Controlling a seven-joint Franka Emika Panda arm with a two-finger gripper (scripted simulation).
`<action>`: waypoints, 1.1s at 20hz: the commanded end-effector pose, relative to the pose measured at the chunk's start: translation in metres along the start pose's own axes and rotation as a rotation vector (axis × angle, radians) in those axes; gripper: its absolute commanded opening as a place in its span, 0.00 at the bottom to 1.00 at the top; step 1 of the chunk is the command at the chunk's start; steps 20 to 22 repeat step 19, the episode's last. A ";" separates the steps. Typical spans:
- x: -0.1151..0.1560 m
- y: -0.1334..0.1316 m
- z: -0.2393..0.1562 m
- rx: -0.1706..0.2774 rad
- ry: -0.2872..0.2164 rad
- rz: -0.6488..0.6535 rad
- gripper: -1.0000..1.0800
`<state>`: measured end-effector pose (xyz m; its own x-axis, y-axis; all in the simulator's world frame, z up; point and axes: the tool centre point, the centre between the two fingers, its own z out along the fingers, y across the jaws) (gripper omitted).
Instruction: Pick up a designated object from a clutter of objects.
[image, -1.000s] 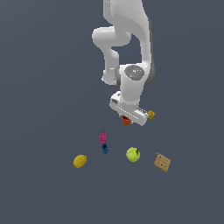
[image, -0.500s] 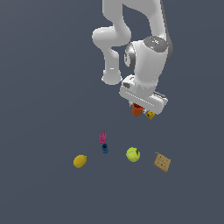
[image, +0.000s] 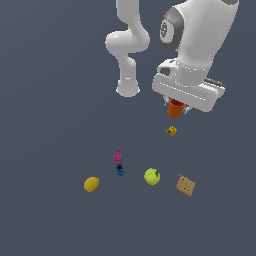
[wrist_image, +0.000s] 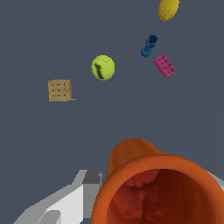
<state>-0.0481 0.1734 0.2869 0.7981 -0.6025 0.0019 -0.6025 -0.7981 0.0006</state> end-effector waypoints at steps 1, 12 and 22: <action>-0.006 -0.010 -0.023 0.000 0.000 0.000 0.00; -0.021 -0.039 -0.084 0.000 -0.002 0.001 0.00; -0.022 -0.044 -0.093 0.000 -0.002 0.001 0.00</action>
